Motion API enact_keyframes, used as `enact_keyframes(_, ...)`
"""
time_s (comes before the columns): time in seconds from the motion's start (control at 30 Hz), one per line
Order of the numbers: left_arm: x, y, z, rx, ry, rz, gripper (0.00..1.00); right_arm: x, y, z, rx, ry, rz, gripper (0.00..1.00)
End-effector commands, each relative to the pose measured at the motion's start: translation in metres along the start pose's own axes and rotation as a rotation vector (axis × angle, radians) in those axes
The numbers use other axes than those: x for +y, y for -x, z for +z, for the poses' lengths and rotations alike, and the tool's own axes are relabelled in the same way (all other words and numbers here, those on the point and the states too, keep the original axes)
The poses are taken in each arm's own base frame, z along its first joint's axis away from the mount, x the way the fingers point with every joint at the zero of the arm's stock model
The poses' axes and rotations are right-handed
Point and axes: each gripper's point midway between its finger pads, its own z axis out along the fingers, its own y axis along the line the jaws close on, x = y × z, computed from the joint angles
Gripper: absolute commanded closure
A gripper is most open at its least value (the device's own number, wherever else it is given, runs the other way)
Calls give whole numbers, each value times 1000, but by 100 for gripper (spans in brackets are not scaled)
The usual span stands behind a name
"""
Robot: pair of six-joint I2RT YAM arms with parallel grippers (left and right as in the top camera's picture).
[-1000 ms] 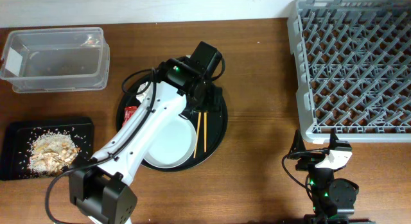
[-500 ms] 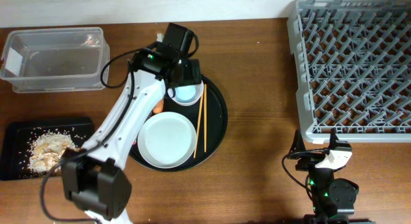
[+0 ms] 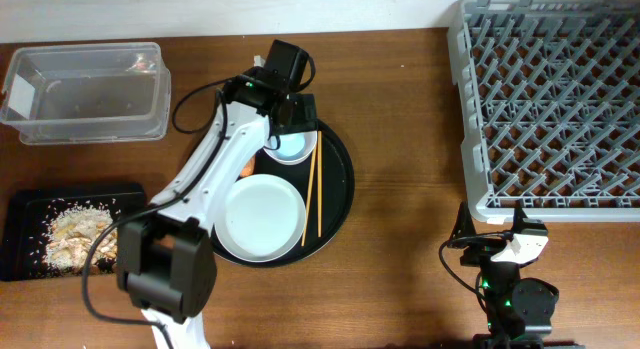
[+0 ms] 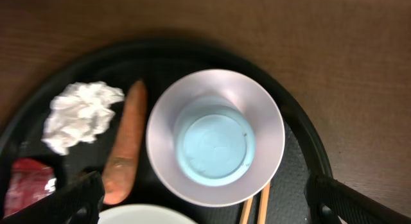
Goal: Sort waste into correct bins and load items into the dishwasher rack
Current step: 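Reach the left gripper down to the red wrapper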
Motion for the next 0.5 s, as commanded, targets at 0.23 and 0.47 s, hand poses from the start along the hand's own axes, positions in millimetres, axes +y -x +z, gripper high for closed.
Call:
enact_keyframes(0.23, 131, 38, -100, -173, 253, -170, 4, -2, -2, 0, 4, -12, 7, 2)
enact_keyframes(0.47, 167, 5, -56, 106, 72, -341, 4, -2, -2, 0, 4, -12, 7, 2)
